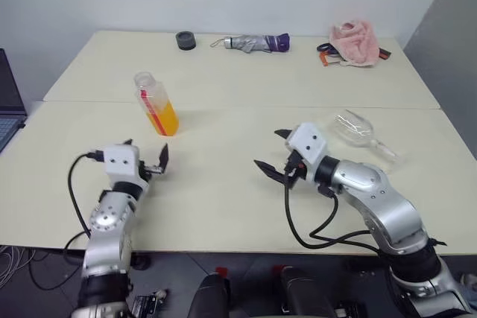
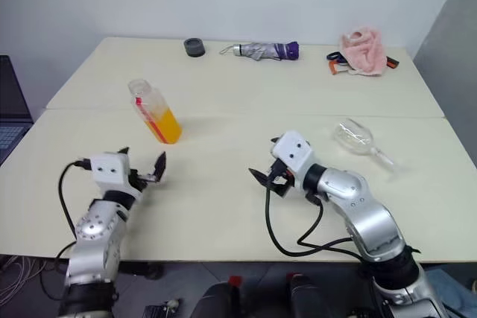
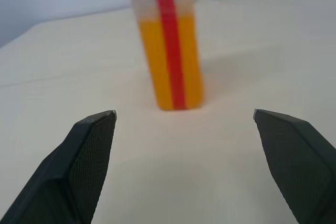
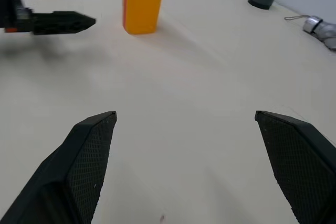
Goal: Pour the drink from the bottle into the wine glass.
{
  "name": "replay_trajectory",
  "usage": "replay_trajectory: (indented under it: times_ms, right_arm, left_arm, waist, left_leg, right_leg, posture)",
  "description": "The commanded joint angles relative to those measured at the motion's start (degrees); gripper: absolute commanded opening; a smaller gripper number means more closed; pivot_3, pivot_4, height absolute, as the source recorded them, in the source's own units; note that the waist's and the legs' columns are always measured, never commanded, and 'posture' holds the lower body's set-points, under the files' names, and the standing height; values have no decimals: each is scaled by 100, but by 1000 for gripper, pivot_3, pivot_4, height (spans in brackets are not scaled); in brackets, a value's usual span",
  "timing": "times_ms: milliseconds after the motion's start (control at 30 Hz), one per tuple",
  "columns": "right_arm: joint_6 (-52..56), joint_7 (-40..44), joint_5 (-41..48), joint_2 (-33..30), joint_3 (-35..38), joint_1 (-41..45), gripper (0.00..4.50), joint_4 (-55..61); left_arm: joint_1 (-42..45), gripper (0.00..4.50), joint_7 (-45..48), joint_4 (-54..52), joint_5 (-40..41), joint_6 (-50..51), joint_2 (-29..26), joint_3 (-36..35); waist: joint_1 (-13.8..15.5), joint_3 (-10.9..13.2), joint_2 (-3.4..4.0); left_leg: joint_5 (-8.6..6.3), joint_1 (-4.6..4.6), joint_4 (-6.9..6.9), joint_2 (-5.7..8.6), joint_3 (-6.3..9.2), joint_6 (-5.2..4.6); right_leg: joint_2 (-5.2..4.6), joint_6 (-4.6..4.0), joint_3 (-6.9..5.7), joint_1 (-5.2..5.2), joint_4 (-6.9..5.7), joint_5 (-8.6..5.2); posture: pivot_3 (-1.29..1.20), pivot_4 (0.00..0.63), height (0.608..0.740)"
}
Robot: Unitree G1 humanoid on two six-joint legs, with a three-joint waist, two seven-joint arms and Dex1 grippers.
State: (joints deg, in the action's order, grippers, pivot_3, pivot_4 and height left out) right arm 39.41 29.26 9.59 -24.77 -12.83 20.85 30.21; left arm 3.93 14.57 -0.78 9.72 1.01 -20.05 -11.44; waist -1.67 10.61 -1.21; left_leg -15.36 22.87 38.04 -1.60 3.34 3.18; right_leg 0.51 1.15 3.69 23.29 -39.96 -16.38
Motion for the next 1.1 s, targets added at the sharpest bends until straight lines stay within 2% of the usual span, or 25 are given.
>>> replay_trajectory:
  times_ms: [33,167,367,500,633,833,1100]
  right_arm:
    - [70,-238,-85,-183,494,-247,4500,571]
    - [91,-431,-302,-426,744,-567,4500,748]
    - [-279,-997,-1499,-1195,868,-988,4500,441]
    - [-295,-1381,-2272,-1431,791,-1071,4500,316]
    - [-196,-1639,-3305,-1678,346,-1219,4500,109]
    - [254,-1975,-4497,-1568,-129,-1242,4500,-705]
    - [-16,-2340,-5266,-1368,-332,-929,4500,-1901]
  left_arm:
    - [-60,4478,312,-724,-41,78,56,493]
    - [251,4478,793,-828,146,255,85,922]
    - [1089,4478,1969,-635,675,742,-110,1301]
    - [1510,4478,2729,-559,932,1052,-284,1541]
    - [1695,4478,3500,-586,990,1087,-464,1867]
    - [2073,4478,4281,-396,988,1025,-557,2134]
    - [2355,4478,4404,-106,886,914,-362,2147]
  waist:
    - [25,-1,-1]
    - [11,-1,-2]
    - [-20,-1,-2]
    - [-32,-1,-1]
    - [-27,-1,-1]
    - [-18,-1,-1]
    - [-24,-1,-1]
  left_leg:
    - [0,0,0,3,6,0]
    - [0,-10,0,10,-6,0]
    - [1,-13,-1,15,-13,1]
    - [1,-18,-4,14,-24,1]
    - [1,-18,-4,14,-26,1]
    - [1,-17,-3,17,-29,1]
    - [1,-18,-3,16,-32,1]
  right_leg:
    - [5,0,-1,-4,0,0]
    - [28,5,-2,-10,1,2]
    - [43,4,4,-8,1,1]
    - [46,5,13,-7,1,1]
    - [46,6,17,-7,3,0]
    - [45,6,21,-6,4,0]
    - [46,5,24,-5,4,0]
  posture:
    - [0,150,740]
    - [0,150,740]
    - [0,150,740]
    - [0,150,740]
    - [0,150,740]
    - [0,150,740]
    - [0,150,740]
